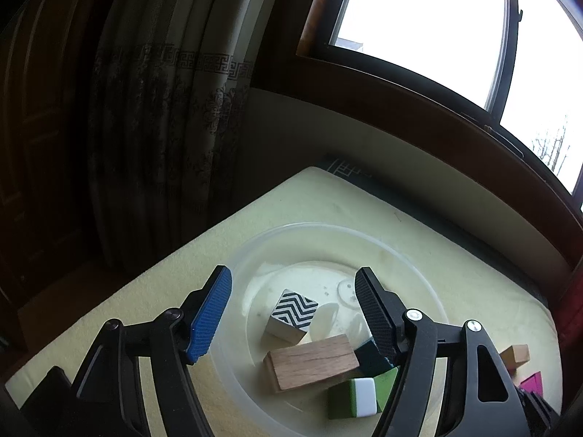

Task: Organize rigid objects
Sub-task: 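Move the right gripper to a magenta block and close on it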

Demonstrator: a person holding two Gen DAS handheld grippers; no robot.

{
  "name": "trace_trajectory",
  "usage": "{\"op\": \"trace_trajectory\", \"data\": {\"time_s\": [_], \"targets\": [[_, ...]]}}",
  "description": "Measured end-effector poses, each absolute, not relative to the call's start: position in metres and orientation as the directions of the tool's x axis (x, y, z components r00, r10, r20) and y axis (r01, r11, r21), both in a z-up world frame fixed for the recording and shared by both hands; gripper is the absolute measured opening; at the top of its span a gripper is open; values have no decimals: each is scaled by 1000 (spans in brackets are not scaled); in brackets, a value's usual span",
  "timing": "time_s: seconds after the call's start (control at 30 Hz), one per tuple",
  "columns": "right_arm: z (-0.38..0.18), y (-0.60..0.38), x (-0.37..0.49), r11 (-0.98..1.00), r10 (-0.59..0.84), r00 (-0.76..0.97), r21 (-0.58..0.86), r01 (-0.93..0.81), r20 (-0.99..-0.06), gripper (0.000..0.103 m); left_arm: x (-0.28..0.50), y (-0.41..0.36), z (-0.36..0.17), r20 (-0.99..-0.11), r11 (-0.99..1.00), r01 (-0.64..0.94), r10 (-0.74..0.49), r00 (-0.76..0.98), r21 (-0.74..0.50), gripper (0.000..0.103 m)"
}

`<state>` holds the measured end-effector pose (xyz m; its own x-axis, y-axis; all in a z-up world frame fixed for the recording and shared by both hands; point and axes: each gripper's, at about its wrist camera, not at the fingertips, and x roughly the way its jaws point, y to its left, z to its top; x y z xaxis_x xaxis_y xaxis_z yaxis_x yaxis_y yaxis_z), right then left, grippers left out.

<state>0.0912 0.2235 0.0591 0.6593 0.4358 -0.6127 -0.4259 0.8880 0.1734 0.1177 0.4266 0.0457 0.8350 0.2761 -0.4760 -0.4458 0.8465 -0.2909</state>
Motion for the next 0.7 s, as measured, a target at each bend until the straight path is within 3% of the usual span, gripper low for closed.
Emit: {"op": "trace_trajectory", "data": {"time_s": [0.7], "targets": [[48, 165, 79, 937, 344, 713, 179, -299, -611, 52, 126, 407, 43, -490, 882, -402, 245, 837, -245, 72]]}}
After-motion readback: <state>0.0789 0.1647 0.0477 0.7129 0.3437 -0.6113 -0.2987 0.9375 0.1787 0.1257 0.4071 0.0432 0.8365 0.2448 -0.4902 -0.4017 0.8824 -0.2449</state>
